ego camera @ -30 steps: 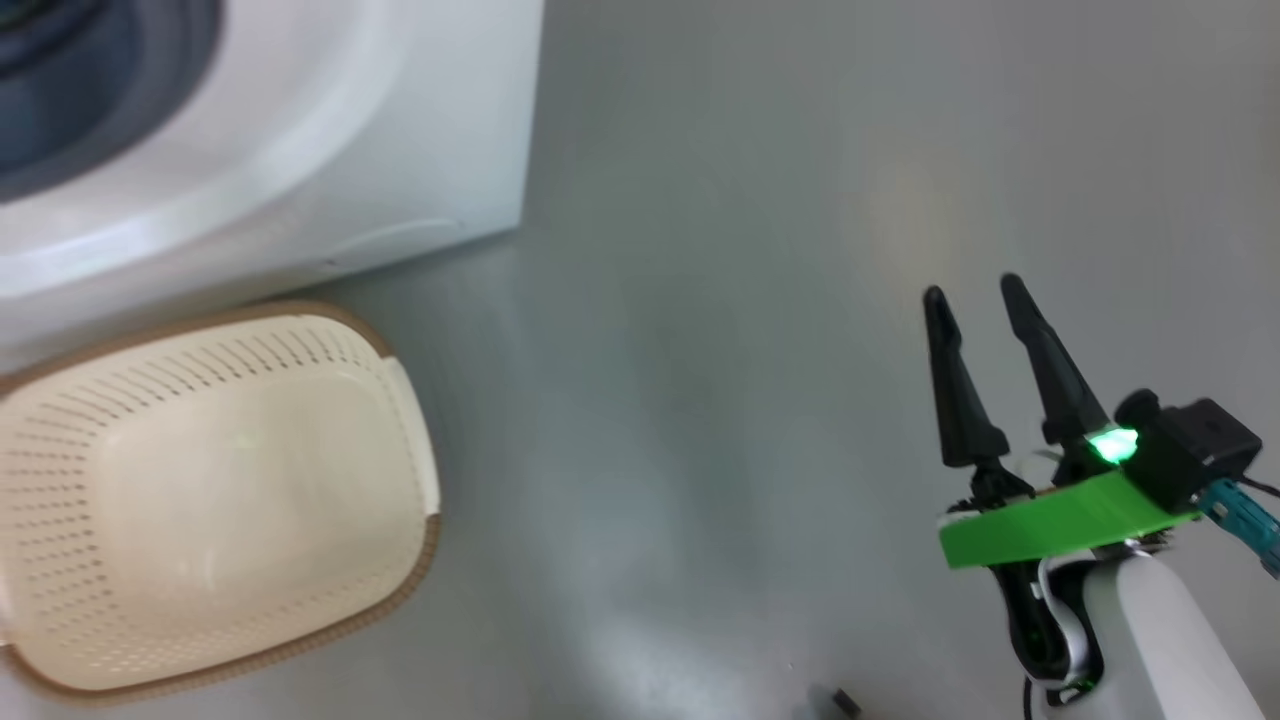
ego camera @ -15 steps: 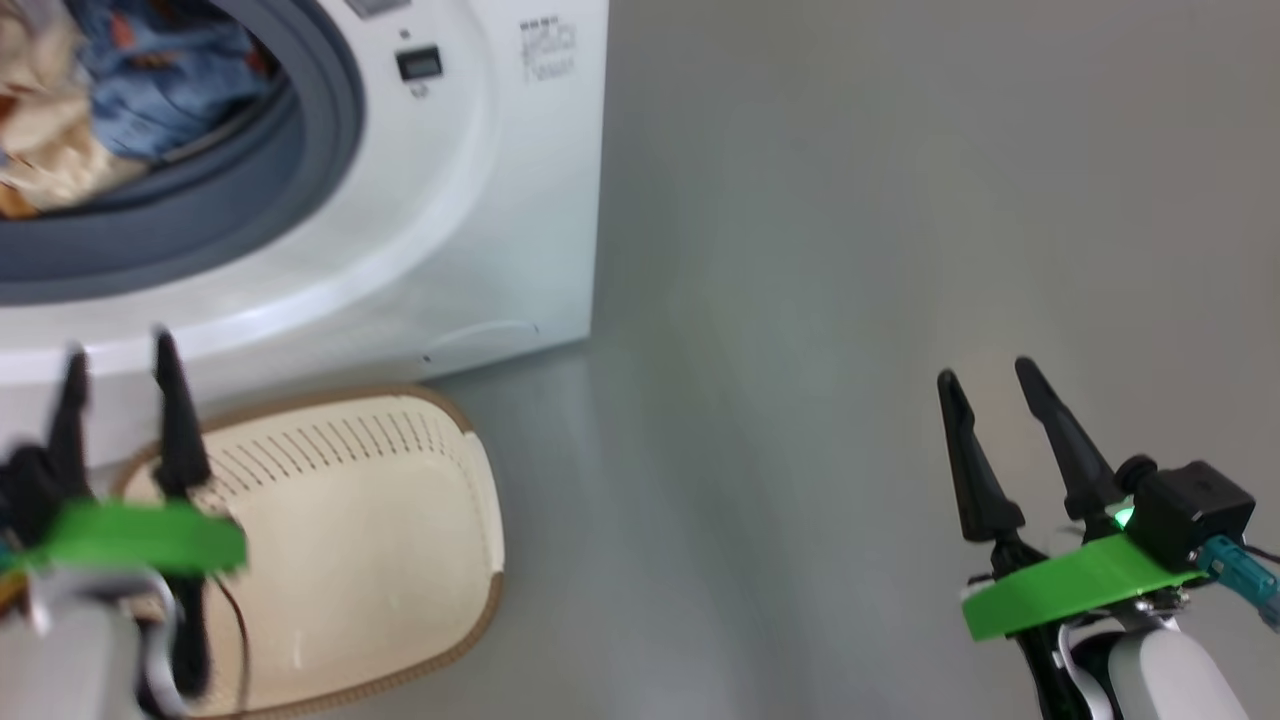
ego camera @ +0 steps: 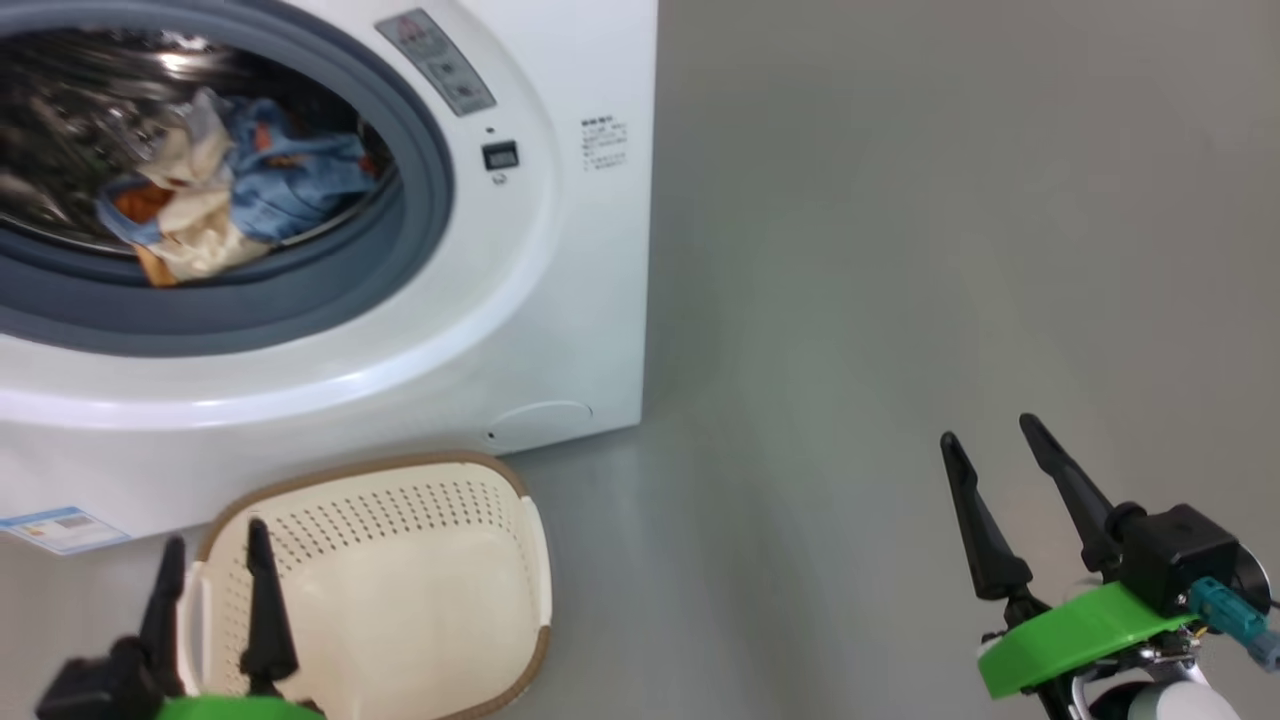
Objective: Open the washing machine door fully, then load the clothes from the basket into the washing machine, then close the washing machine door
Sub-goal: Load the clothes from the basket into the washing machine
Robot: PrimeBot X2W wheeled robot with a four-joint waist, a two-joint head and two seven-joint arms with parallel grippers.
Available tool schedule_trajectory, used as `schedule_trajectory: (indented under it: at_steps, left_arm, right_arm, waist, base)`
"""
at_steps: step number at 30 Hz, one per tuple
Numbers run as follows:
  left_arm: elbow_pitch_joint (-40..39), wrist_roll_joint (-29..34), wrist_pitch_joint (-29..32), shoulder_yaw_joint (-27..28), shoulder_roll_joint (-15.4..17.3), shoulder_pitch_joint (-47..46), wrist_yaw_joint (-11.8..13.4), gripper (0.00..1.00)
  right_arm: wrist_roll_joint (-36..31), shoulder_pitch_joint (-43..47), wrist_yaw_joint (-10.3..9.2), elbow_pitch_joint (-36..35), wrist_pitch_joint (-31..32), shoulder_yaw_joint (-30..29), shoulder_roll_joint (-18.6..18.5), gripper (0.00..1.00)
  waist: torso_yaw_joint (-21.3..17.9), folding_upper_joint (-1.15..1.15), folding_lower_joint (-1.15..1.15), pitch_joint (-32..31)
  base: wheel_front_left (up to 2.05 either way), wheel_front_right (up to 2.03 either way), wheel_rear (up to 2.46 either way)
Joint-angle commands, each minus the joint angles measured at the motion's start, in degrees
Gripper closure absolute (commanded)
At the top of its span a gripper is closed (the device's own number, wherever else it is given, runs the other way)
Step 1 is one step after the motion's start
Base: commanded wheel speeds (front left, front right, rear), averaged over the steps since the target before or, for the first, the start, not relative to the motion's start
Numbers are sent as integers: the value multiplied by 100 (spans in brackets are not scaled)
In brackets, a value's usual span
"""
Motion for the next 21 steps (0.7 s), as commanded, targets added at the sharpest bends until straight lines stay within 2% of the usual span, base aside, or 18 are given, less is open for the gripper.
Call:
schedule_trajectory:
  at_steps: [1,10,21]
  left_arm:
    - [-209,23,-34,162,63,17,53,0]
    - [-360,1,-34,43,-99,540,173,0]
    - [-471,-20,-21,19,-131,734,262,0]
  right_arm:
    - [-99,49,25,-196,28,87,-81,0]
    - [-181,352,25,-389,241,15,-107,0]
    - [-186,453,25,-486,310,-8,-48,0]
  waist:
    - [139,0,1,-209]
    - [302,0,1,-572]
    - [368,0,1,-612]
  base:
    - [0,0,0]
    - [0,0,0]
    - [0,0,0]
